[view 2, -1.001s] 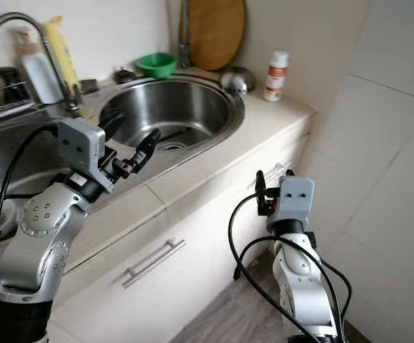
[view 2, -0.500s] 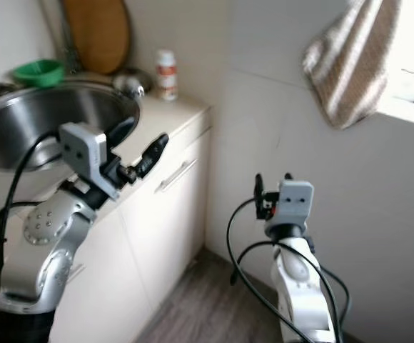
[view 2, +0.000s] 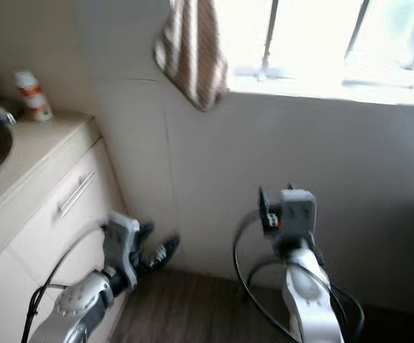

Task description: Kitchen organization

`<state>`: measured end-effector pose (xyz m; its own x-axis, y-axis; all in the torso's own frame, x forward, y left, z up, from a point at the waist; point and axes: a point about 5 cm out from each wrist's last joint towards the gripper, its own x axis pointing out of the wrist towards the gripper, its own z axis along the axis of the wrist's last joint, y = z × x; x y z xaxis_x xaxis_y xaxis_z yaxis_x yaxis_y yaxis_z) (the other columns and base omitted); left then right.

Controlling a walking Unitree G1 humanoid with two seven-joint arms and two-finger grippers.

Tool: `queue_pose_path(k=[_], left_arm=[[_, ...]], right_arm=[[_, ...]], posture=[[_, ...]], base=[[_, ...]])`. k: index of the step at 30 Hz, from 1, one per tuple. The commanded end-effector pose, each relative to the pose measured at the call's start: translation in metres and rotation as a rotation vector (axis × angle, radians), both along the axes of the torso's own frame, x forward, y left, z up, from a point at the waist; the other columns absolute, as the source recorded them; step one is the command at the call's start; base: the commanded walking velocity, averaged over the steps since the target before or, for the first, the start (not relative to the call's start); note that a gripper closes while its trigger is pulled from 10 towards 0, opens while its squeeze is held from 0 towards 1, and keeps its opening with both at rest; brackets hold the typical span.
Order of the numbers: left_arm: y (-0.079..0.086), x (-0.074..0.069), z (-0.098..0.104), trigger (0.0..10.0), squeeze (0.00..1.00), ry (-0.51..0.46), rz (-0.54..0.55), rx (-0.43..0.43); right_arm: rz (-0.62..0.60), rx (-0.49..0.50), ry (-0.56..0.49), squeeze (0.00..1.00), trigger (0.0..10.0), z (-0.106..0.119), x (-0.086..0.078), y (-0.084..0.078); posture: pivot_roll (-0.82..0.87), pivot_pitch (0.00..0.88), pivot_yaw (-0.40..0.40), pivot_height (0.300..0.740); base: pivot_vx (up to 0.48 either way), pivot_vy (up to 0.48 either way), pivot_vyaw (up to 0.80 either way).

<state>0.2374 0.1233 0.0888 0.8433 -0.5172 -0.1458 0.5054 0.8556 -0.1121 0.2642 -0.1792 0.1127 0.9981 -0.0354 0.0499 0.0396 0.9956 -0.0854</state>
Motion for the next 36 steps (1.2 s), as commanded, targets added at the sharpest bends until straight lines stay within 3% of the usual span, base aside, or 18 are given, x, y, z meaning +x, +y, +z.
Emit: queue_pose_path(k=[1, 14, 21, 36], left_arm=[[0.001, 0.0, 0.0, 10.0, 0.0, -0.007, 0.003, 0.018], [0.008, 0.008, 0.007, 10.0, 0.0, -0.07, 0.044, 0.02], [0.005, 0.006, 0.006, 10.0, 0.0, -0.076, 0.043, 0.021], [0.001, 0.002, 0.004, 10.0, 0.0, -0.079, 0.037, 0.041]], right_arm=[[0.013, -0.004, 0.004, 0.0, 10.0, 0.001, 0.001, 0.003], [0.053, -0.112, 0.177, 0.0, 10.0, -0.029, -0.005, 0.006], [0.073, -0.15, 0.222, 0.0, 10.0, -0.035, -0.006, 0.008], [0.08, -0.161, 0.219, 0.0, 10.0, -0.032, -0.001, 0.012]], posture=[[-0.02, 0.0, 0.017, 0.74], [-0.02, 0.0, 0.015, 0.74], [-0.02, 0.0, 0.011, 0.74], [0.0, 0.0, -0.002, 0.74]], base=[[0.0, 0.469, -0.8], [0.0, 0.072, -0.8], [0.0, 0.0, 0.0], [0.0, 0.0, 0.0]])
